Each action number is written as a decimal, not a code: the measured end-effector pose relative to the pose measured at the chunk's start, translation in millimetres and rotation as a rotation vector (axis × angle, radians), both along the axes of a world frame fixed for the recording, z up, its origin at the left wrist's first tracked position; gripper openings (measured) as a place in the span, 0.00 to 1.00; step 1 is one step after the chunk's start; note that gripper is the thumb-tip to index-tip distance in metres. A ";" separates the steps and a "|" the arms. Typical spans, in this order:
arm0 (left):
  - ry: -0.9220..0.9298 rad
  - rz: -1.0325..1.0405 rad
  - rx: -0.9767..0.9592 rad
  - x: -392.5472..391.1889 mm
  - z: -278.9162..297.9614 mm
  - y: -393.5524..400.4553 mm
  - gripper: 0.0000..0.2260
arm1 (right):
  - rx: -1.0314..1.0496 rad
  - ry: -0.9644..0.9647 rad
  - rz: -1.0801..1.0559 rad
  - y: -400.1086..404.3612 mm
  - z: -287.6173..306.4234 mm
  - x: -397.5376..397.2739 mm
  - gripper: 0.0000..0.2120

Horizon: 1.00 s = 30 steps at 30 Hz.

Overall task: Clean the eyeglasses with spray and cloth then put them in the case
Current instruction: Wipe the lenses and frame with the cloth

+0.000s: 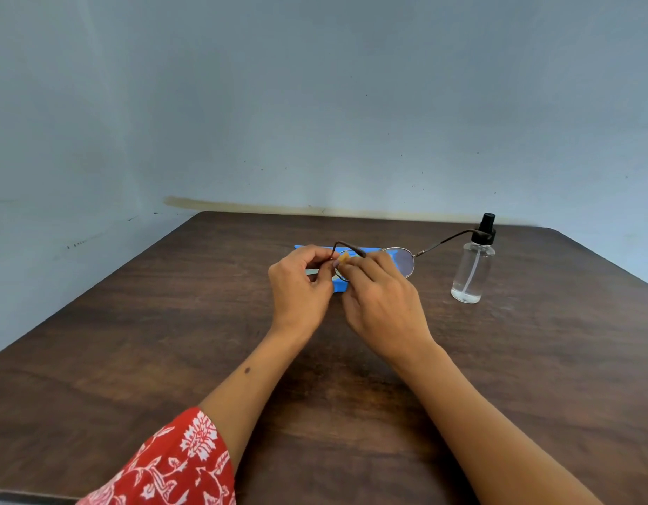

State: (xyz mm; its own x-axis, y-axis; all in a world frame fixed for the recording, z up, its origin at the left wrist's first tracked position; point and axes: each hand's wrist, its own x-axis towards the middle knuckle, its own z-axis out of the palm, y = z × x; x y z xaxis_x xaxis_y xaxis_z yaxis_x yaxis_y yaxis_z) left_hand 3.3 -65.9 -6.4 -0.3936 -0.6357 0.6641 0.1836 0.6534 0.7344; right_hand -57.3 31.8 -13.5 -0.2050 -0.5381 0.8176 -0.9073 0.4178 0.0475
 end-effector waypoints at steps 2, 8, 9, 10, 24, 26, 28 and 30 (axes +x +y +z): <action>-0.007 0.003 -0.012 -0.2 1.0 1.4 0.06 | -0.009 0.015 -0.052 -0.1 0.0 -3.5 0.15; -0.022 -0.021 -0.054 -0.1 0.2 4.8 0.07 | -0.017 0.005 -0.118 3.1 1.1 -10.5 0.16; -0.016 -0.019 -0.044 -0.3 -0.4 4.1 0.07 | -0.022 -0.006 -0.086 3.0 1.6 -7.2 0.17; -0.012 -0.015 -0.035 -0.3 -0.5 3.2 0.07 | -0.029 -0.019 -0.045 2.8 1.7 -4.2 0.17; -0.009 -0.014 -0.025 -2.4 -1.0 4.8 0.06 | -0.069 0.001 -0.065 3.0 1.1 -8.0 0.15; -0.002 0.005 -0.010 -1.7 -0.7 2.8 0.06 | -0.064 -0.012 0.020 1.7 1.6 -0.6 0.15; -0.004 0.011 -0.017 -0.4 -0.3 0.7 0.06 | -0.063 -0.025 0.086 2.2 2.0 2.3 0.15; -0.020 0.004 -0.021 1.1 0.5 1.6 0.06 | -0.072 -0.033 0.081 3.2 3.4 0.7 0.14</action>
State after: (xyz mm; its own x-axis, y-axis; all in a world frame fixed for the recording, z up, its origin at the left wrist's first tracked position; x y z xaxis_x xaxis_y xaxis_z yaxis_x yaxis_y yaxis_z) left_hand 4.3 -64.3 -5.9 -0.4040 -0.6232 0.6696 0.1662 0.6698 0.7237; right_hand -56.7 35.0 -10.1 -0.1907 -0.4946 0.8479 -0.9390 0.3439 -0.0106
